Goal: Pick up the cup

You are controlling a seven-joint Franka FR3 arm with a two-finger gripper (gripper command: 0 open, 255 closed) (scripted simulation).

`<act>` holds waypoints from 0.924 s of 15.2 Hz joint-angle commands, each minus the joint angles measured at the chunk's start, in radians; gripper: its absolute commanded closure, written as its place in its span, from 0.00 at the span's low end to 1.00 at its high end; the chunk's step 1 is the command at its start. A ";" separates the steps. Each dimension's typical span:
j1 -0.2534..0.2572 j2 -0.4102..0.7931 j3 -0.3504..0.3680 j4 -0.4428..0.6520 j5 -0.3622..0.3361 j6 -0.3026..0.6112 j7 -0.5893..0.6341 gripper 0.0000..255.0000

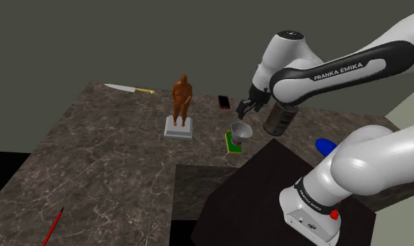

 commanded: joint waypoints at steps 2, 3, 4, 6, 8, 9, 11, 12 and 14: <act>-0.036 0.131 0.018 -0.019 -0.055 0.160 0.041 0.00; -0.054 0.182 0.028 -0.019 -0.082 0.212 0.061 0.00; -0.075 0.234 0.040 -0.016 -0.115 0.264 0.087 0.00; -0.133 0.343 0.072 0.000 -0.216 0.360 0.165 0.00; -0.174 0.409 0.091 0.016 -0.307 0.409 0.235 0.00; -0.185 0.430 0.094 0.020 -0.340 0.424 0.262 0.00; -0.206 0.472 0.099 0.029 -0.417 0.453 0.324 0.00; -0.215 0.493 0.099 0.036 -0.461 0.466 0.359 0.00; -0.228 0.537 0.093 0.051 -0.556 0.488 0.437 0.00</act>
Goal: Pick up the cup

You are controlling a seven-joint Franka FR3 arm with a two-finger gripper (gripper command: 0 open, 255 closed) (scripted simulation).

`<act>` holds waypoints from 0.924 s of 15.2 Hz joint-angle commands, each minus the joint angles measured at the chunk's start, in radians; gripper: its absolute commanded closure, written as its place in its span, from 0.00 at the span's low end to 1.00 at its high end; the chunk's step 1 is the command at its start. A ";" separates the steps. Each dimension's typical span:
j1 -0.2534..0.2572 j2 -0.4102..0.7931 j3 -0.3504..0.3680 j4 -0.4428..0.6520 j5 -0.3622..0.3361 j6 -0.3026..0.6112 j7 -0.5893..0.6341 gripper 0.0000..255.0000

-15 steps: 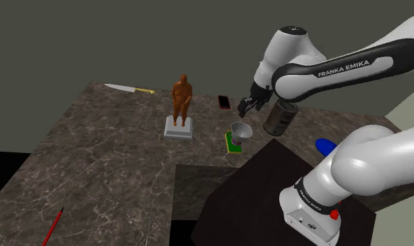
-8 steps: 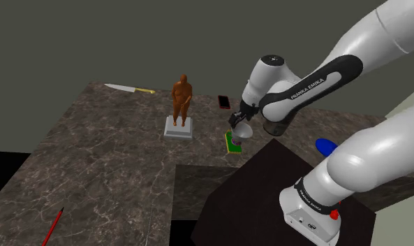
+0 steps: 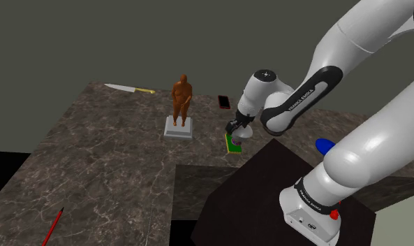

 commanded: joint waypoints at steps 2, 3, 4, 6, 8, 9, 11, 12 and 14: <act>-0.008 0.064 -0.017 0.026 -0.140 0.030 0.115 0.00; -0.007 0.064 -0.018 0.026 -0.139 0.030 0.115 0.00; -0.007 0.061 -0.018 0.024 -0.135 0.029 0.111 1.00; -0.007 0.061 -0.017 0.024 -0.137 0.029 0.114 1.00; -0.007 0.061 -0.017 0.024 -0.137 0.029 0.114 1.00; -0.006 0.061 -0.017 0.024 -0.137 0.029 0.114 1.00; -0.006 0.061 -0.017 0.024 -0.137 0.029 0.114 1.00; -0.007 0.061 -0.017 0.024 -0.137 0.029 0.114 1.00; -0.009 0.042 -0.008 0.017 -0.089 0.020 0.073 1.00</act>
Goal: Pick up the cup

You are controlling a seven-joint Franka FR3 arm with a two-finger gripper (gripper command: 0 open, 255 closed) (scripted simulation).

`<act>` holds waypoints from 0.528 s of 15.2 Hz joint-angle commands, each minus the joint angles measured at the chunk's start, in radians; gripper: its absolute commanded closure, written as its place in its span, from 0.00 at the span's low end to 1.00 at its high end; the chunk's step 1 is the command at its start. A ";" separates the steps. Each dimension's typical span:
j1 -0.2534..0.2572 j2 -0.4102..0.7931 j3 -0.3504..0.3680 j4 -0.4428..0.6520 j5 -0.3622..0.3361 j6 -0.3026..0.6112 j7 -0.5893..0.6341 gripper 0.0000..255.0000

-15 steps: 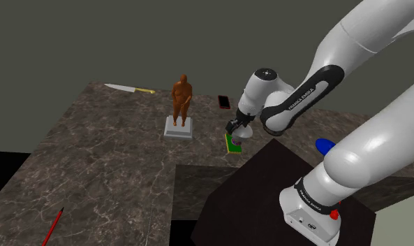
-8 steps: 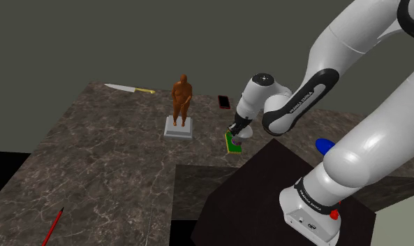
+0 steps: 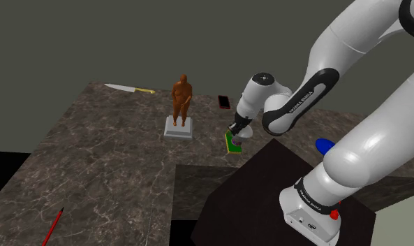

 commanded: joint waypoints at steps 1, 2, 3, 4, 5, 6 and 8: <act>-0.001 -0.034 0.016 -0.014 0.080 -0.016 -0.066 1.00; 0.002 -0.056 0.023 -0.022 0.129 -0.028 -0.105 1.00; 0.007 -0.078 0.027 -0.029 0.175 -0.040 -0.142 1.00; 0.015 -0.099 0.029 -0.035 0.218 -0.053 -0.177 1.00; 0.024 -0.120 0.028 -0.040 0.258 -0.067 -0.209 1.00; 0.034 -0.141 0.026 -0.044 0.294 -0.082 -0.238 1.00; 0.057 -0.181 0.017 -0.049 0.355 -0.114 -0.288 1.00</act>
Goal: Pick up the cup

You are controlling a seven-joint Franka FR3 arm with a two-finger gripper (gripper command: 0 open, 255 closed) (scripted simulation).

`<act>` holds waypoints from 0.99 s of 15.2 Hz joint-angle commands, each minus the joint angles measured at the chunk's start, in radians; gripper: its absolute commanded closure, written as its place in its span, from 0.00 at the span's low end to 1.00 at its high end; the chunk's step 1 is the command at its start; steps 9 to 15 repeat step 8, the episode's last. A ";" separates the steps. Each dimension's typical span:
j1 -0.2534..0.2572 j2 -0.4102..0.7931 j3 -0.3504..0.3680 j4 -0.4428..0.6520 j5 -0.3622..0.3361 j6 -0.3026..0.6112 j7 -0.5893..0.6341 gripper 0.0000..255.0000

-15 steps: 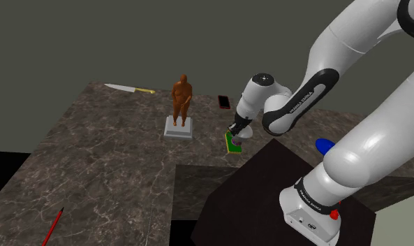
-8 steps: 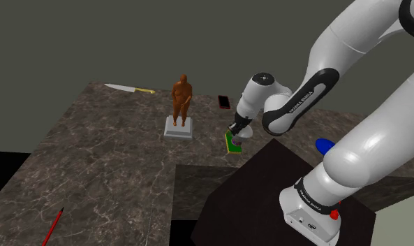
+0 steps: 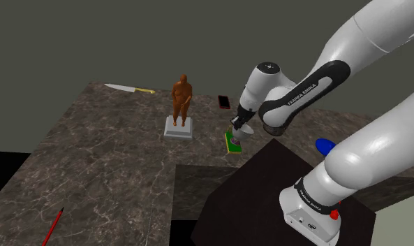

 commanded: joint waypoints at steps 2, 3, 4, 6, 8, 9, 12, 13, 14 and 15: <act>0.033 -0.061 -0.012 -0.007 0.085 -0.051 -0.067 1.00; 0.043 -0.080 -0.017 -0.007 0.106 -0.069 -0.084 1.00; 0.052 -0.099 -0.021 -0.007 0.124 -0.087 -0.100 1.00; 0.069 -0.135 -0.031 -0.006 0.155 -0.124 -0.126 1.00; 0.071 -0.138 -0.032 -0.006 0.157 -0.126 -0.128 1.00; 0.071 -0.138 -0.032 -0.006 0.157 -0.126 -0.128 1.00; 0.071 -0.138 -0.032 -0.006 0.157 -0.126 -0.128 1.00; 0.071 -0.138 -0.032 -0.006 0.157 -0.126 -0.128 1.00; 0.071 -0.138 -0.032 -0.006 0.157 -0.126 -0.128 1.00; 0.071 -0.138 -0.032 -0.006 0.157 -0.126 -0.128 1.00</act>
